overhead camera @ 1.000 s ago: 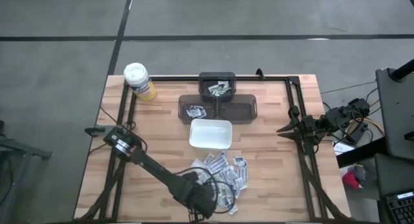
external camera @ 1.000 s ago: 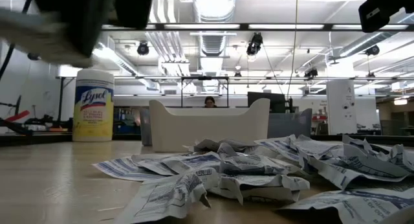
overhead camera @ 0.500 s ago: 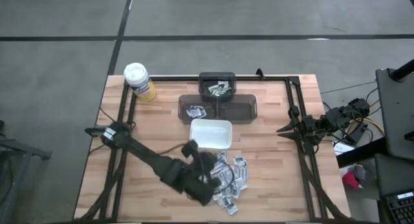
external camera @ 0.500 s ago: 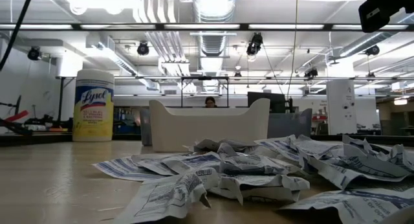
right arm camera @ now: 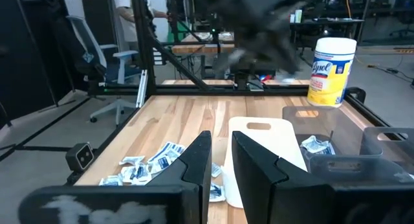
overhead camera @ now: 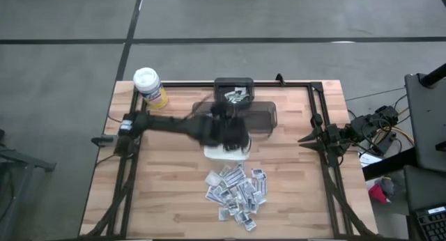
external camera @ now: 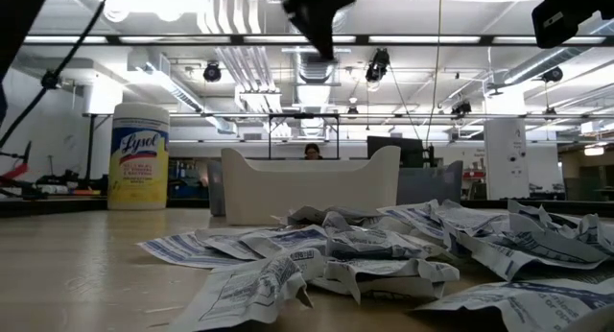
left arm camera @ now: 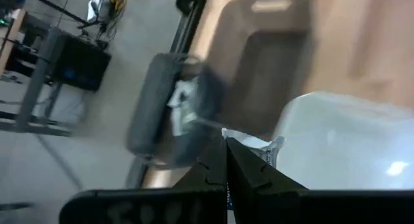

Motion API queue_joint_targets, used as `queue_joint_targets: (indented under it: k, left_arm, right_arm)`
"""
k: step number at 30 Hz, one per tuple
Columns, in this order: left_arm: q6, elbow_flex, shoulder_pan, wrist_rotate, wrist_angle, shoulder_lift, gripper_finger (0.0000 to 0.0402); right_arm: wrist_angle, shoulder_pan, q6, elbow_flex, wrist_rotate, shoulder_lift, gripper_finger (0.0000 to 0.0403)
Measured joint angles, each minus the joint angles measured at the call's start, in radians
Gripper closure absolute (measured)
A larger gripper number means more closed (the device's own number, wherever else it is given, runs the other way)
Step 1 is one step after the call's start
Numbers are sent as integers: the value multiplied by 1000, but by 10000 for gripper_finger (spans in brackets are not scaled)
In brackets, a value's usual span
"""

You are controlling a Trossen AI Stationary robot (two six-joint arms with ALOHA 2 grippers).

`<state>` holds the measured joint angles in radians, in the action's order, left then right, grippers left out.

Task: Pick & Place First Aid Supplies
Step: Put the alcohol pad into the left black bin

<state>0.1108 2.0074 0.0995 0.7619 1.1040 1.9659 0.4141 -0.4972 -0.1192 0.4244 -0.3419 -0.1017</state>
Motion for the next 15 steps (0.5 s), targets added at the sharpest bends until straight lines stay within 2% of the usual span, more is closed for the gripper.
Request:
queue_joint_targets:
  k: [5,10,15]
  left_arm:
    - [-183,-12,-159,-110,14,0,401]
    - [-296,-75,-305,-346,13,0,401]
    - [-365,-180,-414,-502,-24,0,401]
  right_arm:
    - [0,0,0,0,0,0,344]
    - [0,0,0,0,0,0,344]
    - [0,0,0,0,0,0,344]
